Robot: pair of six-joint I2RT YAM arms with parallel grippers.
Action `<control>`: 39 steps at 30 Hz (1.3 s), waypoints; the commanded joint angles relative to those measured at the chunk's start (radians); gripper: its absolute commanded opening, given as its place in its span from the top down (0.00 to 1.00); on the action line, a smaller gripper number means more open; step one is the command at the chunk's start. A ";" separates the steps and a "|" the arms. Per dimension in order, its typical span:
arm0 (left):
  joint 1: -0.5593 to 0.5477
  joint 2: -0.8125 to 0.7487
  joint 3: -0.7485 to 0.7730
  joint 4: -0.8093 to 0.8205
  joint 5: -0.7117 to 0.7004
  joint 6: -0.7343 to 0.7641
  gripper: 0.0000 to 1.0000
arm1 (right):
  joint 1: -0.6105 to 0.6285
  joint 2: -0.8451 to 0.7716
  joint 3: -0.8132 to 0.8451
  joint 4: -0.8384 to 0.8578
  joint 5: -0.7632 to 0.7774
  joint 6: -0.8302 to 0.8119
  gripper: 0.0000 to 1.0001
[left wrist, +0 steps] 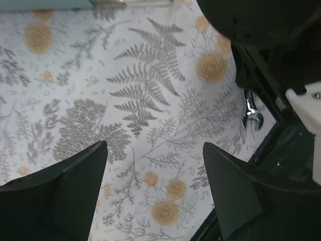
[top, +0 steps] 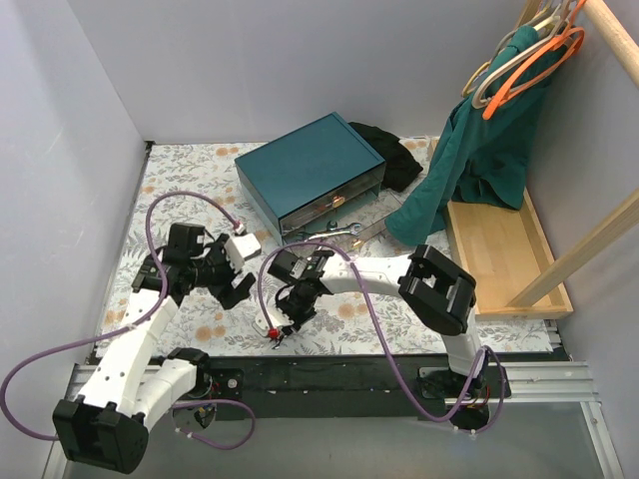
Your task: Sort the tools into containers
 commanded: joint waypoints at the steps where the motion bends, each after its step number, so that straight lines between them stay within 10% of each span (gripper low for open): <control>1: 0.008 -0.083 -0.148 -0.064 0.005 0.111 0.24 | -0.011 -0.035 0.027 0.003 0.054 0.060 0.69; 11: -0.009 -0.110 -0.305 -0.038 0.094 0.254 0.25 | -0.124 -0.442 -0.237 0.066 0.147 0.320 0.63; 20: -0.253 0.025 -0.325 0.117 0.000 0.117 0.40 | -0.253 -0.647 -0.363 0.260 0.249 0.635 0.59; 27: -0.479 0.105 -0.339 0.216 -0.107 -0.065 0.52 | -0.325 -0.718 -0.420 0.268 0.267 0.643 0.58; 39: -0.522 0.163 -0.357 0.300 -0.158 -0.180 0.62 | -0.379 -0.739 -0.450 0.308 0.262 0.653 0.58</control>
